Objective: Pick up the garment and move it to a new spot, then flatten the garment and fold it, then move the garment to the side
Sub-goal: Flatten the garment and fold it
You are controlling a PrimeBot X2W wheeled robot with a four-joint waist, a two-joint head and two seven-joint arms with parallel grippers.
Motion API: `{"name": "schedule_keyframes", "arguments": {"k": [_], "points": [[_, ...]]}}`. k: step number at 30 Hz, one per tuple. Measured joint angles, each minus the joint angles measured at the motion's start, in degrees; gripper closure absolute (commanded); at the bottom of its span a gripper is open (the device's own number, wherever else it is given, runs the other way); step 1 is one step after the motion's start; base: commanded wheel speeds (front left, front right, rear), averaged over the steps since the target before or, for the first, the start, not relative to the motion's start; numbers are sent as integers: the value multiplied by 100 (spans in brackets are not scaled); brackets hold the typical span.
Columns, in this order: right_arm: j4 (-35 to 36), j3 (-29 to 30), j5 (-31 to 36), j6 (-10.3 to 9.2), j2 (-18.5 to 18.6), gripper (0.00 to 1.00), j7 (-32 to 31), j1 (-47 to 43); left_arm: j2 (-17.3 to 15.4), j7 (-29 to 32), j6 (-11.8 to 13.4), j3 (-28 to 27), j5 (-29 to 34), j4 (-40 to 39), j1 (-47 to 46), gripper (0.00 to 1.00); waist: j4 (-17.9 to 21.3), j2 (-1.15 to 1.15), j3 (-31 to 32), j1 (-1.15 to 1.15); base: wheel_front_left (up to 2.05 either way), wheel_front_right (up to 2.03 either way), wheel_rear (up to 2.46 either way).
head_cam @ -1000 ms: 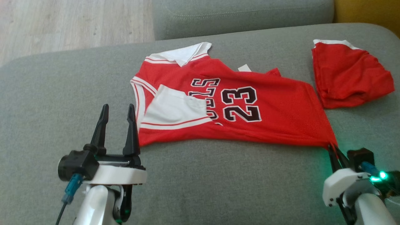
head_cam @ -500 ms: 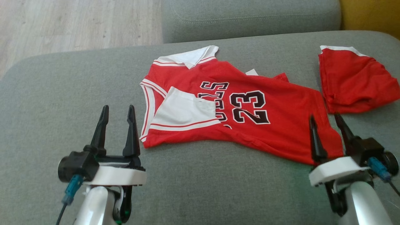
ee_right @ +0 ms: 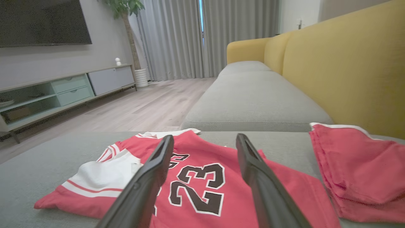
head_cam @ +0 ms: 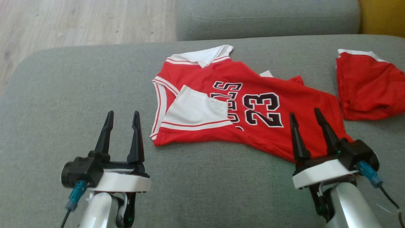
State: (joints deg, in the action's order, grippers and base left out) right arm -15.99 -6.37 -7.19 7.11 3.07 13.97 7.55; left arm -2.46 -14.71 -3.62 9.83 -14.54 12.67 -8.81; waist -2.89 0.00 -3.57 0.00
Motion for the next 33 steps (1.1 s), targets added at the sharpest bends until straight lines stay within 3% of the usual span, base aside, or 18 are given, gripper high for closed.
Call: {"name": "schedule_keyframes", "arguments": {"k": [10, 19, 26, 32, 33], "points": [[-530, -530, -69, 0, 85, 0, -234, 996, -1, 0, -43, 204, -14, -19, -88, 0, -478, 0, -385, 1, 0, 0, 0], [-1954, -1355, -789, 0, 509, 0, -923, 2363, 2, 0, -19, 603, -213, -4, -432, 0, -1101, 0, -815, 1, 0, 0, 0], [-2819, -2284, -1276, 0, 778, 0, -953, 2894, 0, 0, 56, 736, -298, 25, -531, 0, -1536, 0, -1032, 1, 0, 0, 0], [-3368, -2778, -1528, 0, 868, 0, -850, 3139, 1, 0, 84, 832, -316, 31, -532, 0, -1680, 0, -1085, 0, 0, 0, 0], [-3460, -2861, -1556, 0, 868, 16, -835, 3195, 1, 0, 93, 856, -322, 31, -532, 0, -1691, 0, -1090, 0, 0, 0, 0]]}}
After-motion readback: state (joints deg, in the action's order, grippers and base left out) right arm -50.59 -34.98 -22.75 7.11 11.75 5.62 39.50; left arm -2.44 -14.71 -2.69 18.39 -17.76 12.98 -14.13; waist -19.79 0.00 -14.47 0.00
